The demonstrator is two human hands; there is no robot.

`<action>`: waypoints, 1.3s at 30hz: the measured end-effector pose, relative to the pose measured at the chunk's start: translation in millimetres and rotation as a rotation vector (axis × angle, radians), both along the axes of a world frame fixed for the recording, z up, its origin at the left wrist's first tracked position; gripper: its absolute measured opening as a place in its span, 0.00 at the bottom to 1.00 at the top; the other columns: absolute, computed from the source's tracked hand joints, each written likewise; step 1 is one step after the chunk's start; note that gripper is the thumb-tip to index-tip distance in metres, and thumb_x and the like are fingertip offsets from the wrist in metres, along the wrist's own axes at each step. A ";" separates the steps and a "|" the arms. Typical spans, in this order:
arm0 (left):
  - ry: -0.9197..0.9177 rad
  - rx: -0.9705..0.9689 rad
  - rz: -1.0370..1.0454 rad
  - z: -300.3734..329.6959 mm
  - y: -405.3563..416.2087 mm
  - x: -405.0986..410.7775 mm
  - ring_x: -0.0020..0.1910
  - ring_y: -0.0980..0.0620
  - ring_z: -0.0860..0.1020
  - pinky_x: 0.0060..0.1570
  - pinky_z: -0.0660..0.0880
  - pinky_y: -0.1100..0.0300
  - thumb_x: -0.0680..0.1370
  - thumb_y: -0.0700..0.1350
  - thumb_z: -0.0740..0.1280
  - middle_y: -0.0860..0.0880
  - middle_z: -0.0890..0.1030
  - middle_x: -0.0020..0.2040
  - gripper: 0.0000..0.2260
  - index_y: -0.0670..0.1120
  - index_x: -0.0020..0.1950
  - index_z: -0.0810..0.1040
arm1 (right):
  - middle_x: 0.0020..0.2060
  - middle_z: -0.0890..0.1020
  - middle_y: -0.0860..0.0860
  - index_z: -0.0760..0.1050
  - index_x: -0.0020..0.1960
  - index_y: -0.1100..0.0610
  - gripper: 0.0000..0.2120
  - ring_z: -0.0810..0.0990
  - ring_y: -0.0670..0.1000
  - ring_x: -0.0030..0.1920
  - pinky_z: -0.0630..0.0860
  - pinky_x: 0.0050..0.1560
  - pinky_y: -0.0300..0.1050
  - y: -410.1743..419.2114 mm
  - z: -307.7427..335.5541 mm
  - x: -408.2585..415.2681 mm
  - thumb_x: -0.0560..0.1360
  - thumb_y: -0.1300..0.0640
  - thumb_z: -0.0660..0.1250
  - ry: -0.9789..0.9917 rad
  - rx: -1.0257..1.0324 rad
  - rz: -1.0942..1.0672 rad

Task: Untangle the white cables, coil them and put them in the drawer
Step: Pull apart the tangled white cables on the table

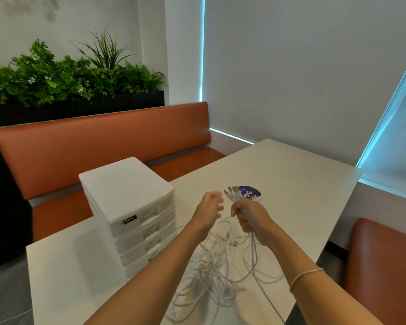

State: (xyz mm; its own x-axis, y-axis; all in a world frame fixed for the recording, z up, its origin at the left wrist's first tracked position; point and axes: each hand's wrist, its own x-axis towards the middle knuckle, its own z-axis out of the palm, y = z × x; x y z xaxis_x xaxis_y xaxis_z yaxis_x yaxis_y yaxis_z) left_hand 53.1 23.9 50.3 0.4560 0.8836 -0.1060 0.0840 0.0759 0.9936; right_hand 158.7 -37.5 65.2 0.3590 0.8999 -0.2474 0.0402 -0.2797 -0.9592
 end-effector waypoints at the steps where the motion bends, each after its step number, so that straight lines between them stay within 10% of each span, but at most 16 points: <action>1: 0.023 -0.018 -0.079 -5.3 -4.1 1.4 0.55 0.51 0.73 0.57 0.70 0.56 0.81 0.46 0.56 0.48 0.74 0.57 0.09 0.47 0.59 0.69 | 0.19 0.60 0.47 0.66 0.29 0.59 0.14 0.54 0.45 0.19 0.52 0.20 0.35 1.2 5.3 0.5 0.72 0.66 0.55 0.046 0.031 -0.020; 9: 0.338 0.215 -0.334 -42.9 -17.2 11.6 0.40 0.59 0.75 0.36 0.70 0.70 0.80 0.44 0.60 0.51 0.79 0.43 0.07 0.49 0.47 0.77 | 0.19 0.62 0.47 0.63 0.30 0.57 0.14 0.57 0.45 0.21 0.56 0.20 0.34 6.8 54.0 9.3 0.74 0.63 0.54 -0.019 0.208 -0.077; 19: 0.621 0.347 -0.142 -60.8 19.0 -36.0 0.34 0.60 0.71 0.32 0.66 0.69 0.80 0.46 0.62 0.51 0.79 0.42 0.08 0.45 0.49 0.79 | 0.38 0.71 0.56 0.68 0.40 0.61 0.16 0.67 0.55 0.38 0.61 0.34 0.46 -3.0 78.8 72.0 0.73 0.53 0.46 -0.959 0.174 -0.248; 27: 0.408 0.468 -0.072 -10.9 15.5 -19.1 0.43 0.55 0.76 0.46 0.70 0.66 0.79 0.47 0.63 0.47 0.83 0.47 0.11 0.45 0.54 0.82 | 0.38 0.78 0.54 0.79 0.46 0.60 0.15 0.72 0.52 0.39 0.64 0.35 0.42 -0.9 50.5 44.7 0.78 0.50 0.61 -0.921 0.070 -0.029; 34: 0.344 0.631 0.058 32.5 13.3 0.9 0.42 0.54 0.76 0.37 0.68 0.70 0.79 0.40 0.60 0.47 0.83 0.45 0.11 0.42 0.50 0.82 | 0.25 0.71 0.51 0.76 0.32 0.55 0.23 0.64 0.47 0.26 0.63 0.30 0.41 8.4 43.4 16.4 0.71 0.36 0.64 -0.593 -0.019 -0.022; 39: 0.339 0.664 0.057 38.9 13.4 4.0 0.42 0.52 0.76 0.36 0.67 0.71 0.79 0.39 0.61 0.45 0.83 0.46 0.10 0.42 0.51 0.82 | 0.27 0.68 0.54 0.79 0.42 0.60 0.22 0.60 0.47 0.26 0.62 0.27 0.39 8.5 58.5 9.1 0.72 0.40 0.66 -0.433 -0.020 0.072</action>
